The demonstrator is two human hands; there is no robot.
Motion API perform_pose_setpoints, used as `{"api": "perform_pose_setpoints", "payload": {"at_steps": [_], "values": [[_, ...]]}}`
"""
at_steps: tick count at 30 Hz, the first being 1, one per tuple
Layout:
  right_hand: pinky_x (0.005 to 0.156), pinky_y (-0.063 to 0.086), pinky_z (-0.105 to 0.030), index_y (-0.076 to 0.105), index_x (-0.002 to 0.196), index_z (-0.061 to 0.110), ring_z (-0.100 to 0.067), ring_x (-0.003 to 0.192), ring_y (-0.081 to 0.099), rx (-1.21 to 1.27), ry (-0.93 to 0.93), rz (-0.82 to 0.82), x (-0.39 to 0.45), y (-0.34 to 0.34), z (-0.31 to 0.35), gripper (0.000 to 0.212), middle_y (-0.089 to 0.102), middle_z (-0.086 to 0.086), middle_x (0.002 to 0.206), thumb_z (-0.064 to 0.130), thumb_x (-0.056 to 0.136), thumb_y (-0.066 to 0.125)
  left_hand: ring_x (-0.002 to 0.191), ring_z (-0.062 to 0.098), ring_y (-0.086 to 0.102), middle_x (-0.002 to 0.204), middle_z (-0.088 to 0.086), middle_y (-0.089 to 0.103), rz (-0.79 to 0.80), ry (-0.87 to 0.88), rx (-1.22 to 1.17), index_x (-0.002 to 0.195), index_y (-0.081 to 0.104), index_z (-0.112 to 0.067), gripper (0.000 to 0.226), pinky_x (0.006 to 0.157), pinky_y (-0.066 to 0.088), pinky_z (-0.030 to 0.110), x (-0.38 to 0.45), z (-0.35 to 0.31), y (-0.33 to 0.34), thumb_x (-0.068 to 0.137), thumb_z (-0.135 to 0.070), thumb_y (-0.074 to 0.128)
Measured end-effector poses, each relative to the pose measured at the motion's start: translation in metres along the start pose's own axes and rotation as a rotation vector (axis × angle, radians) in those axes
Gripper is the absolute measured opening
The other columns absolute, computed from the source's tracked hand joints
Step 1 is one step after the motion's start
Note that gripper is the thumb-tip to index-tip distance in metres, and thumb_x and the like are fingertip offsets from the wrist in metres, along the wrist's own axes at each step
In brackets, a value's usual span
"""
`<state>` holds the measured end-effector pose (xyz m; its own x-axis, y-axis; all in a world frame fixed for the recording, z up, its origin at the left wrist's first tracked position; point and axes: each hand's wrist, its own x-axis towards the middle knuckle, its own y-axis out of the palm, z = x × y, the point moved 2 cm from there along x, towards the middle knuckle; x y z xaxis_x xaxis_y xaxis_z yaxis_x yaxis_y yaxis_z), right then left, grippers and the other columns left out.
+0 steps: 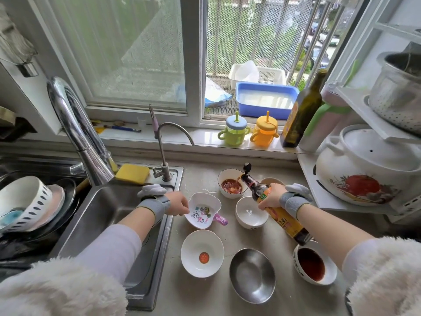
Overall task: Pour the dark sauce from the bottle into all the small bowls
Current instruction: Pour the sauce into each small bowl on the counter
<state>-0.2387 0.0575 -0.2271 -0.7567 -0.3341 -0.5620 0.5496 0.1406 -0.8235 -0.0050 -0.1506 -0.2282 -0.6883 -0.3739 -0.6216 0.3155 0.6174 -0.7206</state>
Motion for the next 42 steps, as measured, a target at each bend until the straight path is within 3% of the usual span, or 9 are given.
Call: {"api": "perform_pose_setpoints", "payload": {"at_steps": [4, 10, 18, 25, 33, 35, 42], "values": [[0.086, 0.056, -0.035, 0.046, 0.124, 0.017, -0.024, 0.093, 0.063, 0.077, -0.032, -0.006, -0.007, 0.001, 0.001, 0.074, 0.062, -0.006, 0.103, 0.044, 0.065, 0.081, 0.094, 0.018, 0.067, 0.105, 0.004, 0.073, -0.003, -0.009, -0.012, 0.114, 0.069, -0.012, 0.031, 0.092, 0.055, 0.03, -0.001, -0.003, 0.003, 0.092, -0.027, 0.054], [0.072, 0.046, -0.033, 0.048, 0.119, 0.015, -0.023, 0.086, 0.058, 0.338, -0.133, -0.073, -0.017, -0.005, 0.004, 0.063, 0.06, -0.008, 0.1, 0.033, 0.07, 0.083, 0.101, 0.02, 0.069, 0.11, 0.006, 0.073, 0.002, -0.019, -0.002, 0.115, 0.069, -0.012, 0.032, 0.093, 0.056, 0.031, -0.005, -0.006, 0.005, 0.093, -0.028, 0.054], [0.079, 0.052, -0.035, 0.053, 0.114, 0.018, -0.023, 0.094, 0.065, 0.494, -0.327, -0.114, -0.04, -0.017, 0.014, 0.062, 0.066, -0.006, 0.105, 0.033, 0.064, 0.086, 0.103, 0.019, 0.068, 0.11, 0.004, 0.073, -0.022, -0.016, 0.021, 0.115, 0.069, -0.013, 0.032, 0.095, 0.055, 0.031, -0.016, -0.007, -0.002, 0.093, -0.03, 0.053], [0.068, 0.047, -0.025, 0.051, 0.107, 0.021, -0.019, 0.086, 0.062, 0.338, -0.453, -0.03, -0.06, -0.005, 0.032, 0.052, 0.063, -0.001, 0.098, 0.027, 0.068, 0.085, 0.086, 0.013, 0.064, 0.103, 0.004, 0.074, -0.049, -0.017, 0.024, 0.111, 0.071, -0.011, 0.031, 0.087, 0.053, 0.026, -0.024, 0.004, -0.003, 0.091, -0.028, 0.054], [0.082, 0.056, -0.031, 0.048, 0.123, 0.018, -0.019, 0.094, 0.064, 0.114, -0.437, 0.029, -0.061, 0.032, 0.04, 0.065, 0.064, -0.003, 0.111, 0.026, 0.069, 0.082, 0.099, 0.017, 0.067, 0.111, 0.003, 0.073, -0.022, -0.058, 0.001, 0.113, 0.07, -0.014, 0.033, 0.092, 0.052, 0.028, -0.037, 0.019, 0.012, 0.09, -0.031, 0.055], [0.077, 0.053, -0.028, 0.044, 0.123, 0.022, -0.018, 0.091, 0.061, 0.088, -0.42, 0.044, -0.062, 0.037, 0.038, 0.064, 0.06, 0.0, 0.108, 0.025, 0.071, 0.081, 0.095, 0.016, 0.065, 0.112, 0.003, 0.072, -0.022, -0.055, -0.009, 0.114, 0.069, -0.015, 0.032, 0.09, 0.05, 0.026, -0.038, 0.018, 0.016, 0.09, -0.03, 0.055], [0.085, 0.058, -0.038, 0.047, 0.11, 0.028, -0.02, 0.093, 0.062, -0.054, -0.386, 0.023, -0.062, 0.049, 0.033, 0.06, 0.061, 0.0, 0.105, 0.039, 0.061, 0.079, 0.107, 0.02, 0.066, 0.115, 0.004, 0.072, 0.025, -0.076, 0.025, 0.116, 0.069, -0.014, 0.035, 0.096, 0.051, 0.031, -0.039, 0.021, 0.034, 0.091, -0.032, 0.054]]}}
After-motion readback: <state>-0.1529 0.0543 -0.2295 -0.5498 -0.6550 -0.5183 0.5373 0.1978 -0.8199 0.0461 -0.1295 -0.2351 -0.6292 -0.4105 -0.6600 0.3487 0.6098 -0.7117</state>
